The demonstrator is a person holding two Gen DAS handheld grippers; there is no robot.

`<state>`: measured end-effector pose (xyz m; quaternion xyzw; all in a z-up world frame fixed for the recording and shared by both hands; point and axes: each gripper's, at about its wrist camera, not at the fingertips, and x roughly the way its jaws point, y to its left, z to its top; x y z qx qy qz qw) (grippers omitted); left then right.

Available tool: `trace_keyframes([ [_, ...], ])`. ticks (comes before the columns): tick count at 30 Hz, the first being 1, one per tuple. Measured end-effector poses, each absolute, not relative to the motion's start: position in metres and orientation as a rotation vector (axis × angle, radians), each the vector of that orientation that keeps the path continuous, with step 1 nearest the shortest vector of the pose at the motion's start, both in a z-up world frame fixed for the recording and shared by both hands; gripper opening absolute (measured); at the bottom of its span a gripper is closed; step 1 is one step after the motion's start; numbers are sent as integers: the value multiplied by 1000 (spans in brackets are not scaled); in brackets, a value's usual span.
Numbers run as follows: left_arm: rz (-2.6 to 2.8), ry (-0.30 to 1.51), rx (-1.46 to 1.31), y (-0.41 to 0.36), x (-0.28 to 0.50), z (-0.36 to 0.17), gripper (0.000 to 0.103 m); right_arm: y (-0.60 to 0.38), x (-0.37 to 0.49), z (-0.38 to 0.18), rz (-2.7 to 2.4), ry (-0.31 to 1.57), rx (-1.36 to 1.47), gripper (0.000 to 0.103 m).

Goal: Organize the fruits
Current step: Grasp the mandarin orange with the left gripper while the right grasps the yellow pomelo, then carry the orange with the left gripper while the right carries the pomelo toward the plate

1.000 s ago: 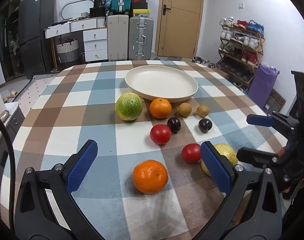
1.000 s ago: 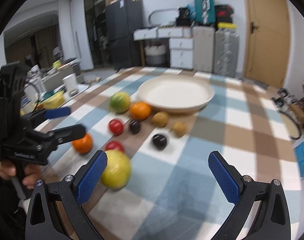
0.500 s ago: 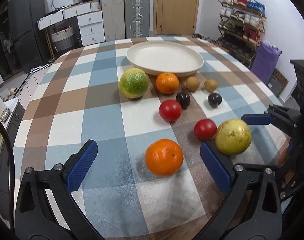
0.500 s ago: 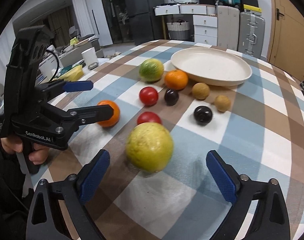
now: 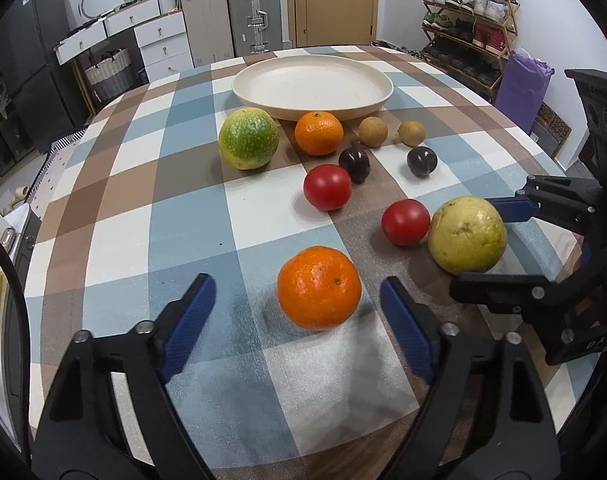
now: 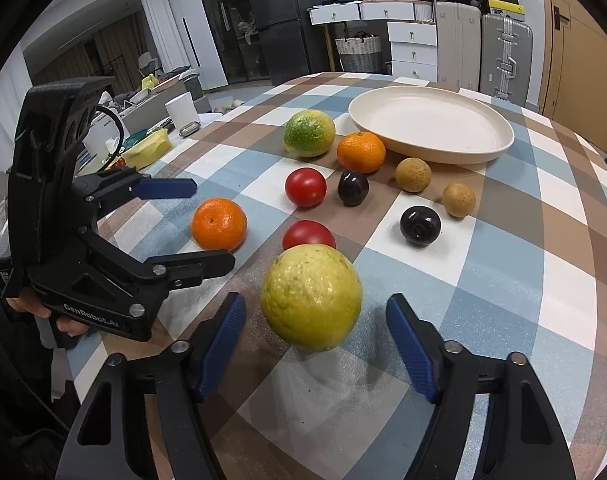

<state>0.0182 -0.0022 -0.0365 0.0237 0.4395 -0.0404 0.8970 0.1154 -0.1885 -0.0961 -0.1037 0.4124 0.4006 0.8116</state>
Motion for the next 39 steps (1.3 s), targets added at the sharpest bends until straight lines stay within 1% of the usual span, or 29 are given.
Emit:
trace_keyframes([
  [1,-95,911,42,-2,18,-37,72,-188,116,-96,853,878,-220,66],
  [2,-105,911,38,-2,18,-37,62,-187,116,-95,847,876,-221,60],
  [3,-113,910,36,-3,17,-37,56,-187,117,-95,844,877,-217,57],
  [4,-124,912,30,-3,17,-37,45,-188,117,-95,848,877,-212,52],
  [5,-145,913,17,-2,17,-36,38,-189,117,-95,847,876,-209,51],
  [11,-162,890,-7,-3,15,-33,37,-195,117,-91,847,852,-196,50],
  [23,-131,766,-71,6,13,0,37,-218,132,-71,791,777,-133,50],
  [26,-133,742,-102,8,16,5,37,-222,136,-65,781,758,-126,50],
  [39,-103,676,-70,-2,46,18,37,-234,161,-47,745,704,-99,50],
])
